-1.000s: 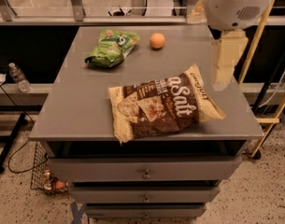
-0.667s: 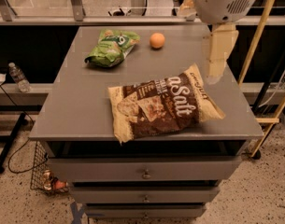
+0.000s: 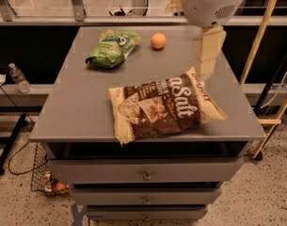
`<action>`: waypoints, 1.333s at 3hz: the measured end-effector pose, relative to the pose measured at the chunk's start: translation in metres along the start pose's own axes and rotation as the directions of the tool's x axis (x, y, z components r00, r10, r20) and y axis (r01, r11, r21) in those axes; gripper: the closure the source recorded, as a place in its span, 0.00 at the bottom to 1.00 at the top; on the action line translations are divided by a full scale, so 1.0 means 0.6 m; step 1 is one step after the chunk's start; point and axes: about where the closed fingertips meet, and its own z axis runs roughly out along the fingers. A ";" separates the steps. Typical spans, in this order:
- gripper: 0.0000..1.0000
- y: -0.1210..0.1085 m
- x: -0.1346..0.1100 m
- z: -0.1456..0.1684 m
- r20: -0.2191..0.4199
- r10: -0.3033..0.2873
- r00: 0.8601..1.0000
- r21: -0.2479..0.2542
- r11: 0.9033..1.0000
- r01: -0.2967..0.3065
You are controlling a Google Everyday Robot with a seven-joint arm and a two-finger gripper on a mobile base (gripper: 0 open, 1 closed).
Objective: Pick green rice chip bag
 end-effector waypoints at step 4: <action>0.00 -0.201 -0.063 0.071 -0.148 -0.419 0.896 0.157 0.884 0.440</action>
Offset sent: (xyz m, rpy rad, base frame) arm 0.1195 0.1180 0.0163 -0.2427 -0.2965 0.4701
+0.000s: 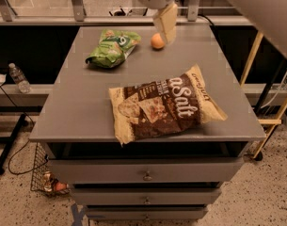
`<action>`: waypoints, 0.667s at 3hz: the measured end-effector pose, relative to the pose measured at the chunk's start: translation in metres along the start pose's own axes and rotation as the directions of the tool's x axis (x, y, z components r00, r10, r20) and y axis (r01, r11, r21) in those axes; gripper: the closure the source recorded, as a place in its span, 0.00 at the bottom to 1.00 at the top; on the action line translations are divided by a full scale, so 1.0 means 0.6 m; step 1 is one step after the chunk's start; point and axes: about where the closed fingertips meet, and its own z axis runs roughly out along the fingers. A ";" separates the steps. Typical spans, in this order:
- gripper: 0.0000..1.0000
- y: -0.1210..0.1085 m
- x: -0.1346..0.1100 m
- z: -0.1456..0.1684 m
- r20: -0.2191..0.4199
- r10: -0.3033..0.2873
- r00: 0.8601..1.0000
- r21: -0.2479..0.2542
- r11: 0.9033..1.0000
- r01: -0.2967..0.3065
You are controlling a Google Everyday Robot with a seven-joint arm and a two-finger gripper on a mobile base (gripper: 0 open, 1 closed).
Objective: Pick green rice chip bag
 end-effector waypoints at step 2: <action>0.00 -0.090 0.001 0.145 0.028 -0.209 0.977 -0.071 0.975 0.211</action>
Offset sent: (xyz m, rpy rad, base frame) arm 0.1209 0.0846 -0.0661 -0.2374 0.0845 0.2547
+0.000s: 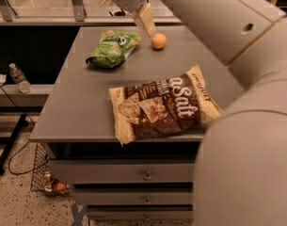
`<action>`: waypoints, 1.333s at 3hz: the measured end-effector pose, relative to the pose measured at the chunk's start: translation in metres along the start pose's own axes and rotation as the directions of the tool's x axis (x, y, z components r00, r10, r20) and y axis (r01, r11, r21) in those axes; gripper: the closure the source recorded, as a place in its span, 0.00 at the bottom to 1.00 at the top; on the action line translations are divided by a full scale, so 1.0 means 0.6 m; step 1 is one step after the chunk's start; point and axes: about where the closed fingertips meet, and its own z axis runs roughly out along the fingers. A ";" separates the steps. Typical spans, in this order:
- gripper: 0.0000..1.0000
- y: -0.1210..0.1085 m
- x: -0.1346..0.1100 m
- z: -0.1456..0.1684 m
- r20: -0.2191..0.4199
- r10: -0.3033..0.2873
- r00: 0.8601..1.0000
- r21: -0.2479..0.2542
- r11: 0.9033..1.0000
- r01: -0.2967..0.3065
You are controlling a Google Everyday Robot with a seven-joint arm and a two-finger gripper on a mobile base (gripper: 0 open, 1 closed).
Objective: Pick green rice chip bag
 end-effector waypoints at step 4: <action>0.00 -0.085 -0.087 0.170 0.159 -0.147 0.976 -0.072 0.985 0.160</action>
Offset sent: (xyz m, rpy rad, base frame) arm 0.0178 0.0923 -0.0689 -0.0339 0.1624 0.2110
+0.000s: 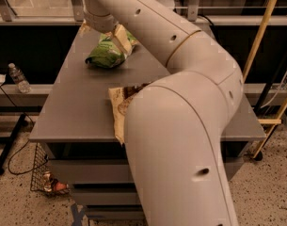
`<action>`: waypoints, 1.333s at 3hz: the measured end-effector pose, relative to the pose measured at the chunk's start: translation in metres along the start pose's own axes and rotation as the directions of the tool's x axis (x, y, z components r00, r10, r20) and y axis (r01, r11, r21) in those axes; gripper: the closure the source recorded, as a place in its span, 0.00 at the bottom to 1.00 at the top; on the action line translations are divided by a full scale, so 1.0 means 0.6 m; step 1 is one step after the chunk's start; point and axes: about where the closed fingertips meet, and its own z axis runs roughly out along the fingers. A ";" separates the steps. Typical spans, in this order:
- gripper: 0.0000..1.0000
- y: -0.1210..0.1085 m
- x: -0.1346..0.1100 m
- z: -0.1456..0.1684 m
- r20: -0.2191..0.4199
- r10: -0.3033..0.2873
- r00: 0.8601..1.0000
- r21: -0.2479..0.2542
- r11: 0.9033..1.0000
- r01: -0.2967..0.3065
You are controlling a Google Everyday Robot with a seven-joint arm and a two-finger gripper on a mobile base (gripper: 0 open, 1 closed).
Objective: Pick green rice chip bag
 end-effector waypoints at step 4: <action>0.88 0.013 0.027 0.041 0.054 0.036 0.998 -0.015 0.999 -0.035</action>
Offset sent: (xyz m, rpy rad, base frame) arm 0.0195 -0.0082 -0.0417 -0.0274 0.1353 -0.0249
